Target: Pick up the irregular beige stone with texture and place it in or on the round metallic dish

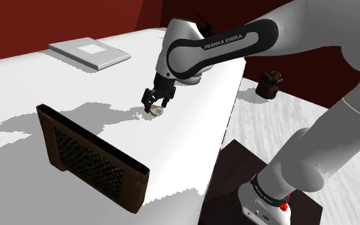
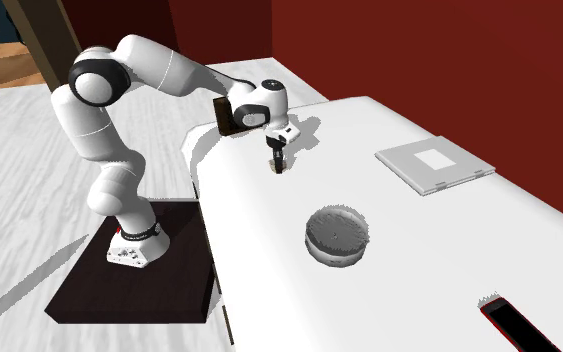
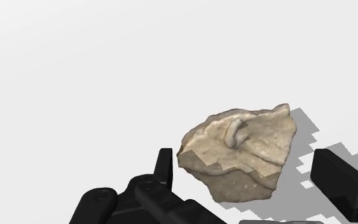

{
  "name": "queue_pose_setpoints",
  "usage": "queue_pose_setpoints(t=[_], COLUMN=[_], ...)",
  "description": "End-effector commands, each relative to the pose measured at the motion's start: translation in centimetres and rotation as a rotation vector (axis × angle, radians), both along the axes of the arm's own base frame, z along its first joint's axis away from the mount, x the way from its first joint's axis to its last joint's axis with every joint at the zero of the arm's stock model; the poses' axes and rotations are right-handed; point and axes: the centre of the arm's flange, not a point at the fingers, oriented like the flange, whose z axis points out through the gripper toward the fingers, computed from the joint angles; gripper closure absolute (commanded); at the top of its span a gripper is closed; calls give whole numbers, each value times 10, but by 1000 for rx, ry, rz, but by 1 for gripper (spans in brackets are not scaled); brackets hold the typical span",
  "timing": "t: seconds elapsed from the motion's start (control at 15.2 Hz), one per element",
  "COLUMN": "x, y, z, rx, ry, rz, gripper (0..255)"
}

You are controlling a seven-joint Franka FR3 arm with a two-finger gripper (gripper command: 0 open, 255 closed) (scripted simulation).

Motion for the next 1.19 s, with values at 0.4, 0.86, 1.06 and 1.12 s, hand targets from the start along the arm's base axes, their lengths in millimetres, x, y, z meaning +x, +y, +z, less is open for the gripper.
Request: queue_pose_setpoints(t=[0.4,0.86,1.06,1.12], x=[0,0,0,0], y=[0,0,0,0], z=[0,10,26,32], rx=[0,0,0,0], ry=[0,0,0,0], rz=[0,0,0,0], gripper=[255,255,255,255])
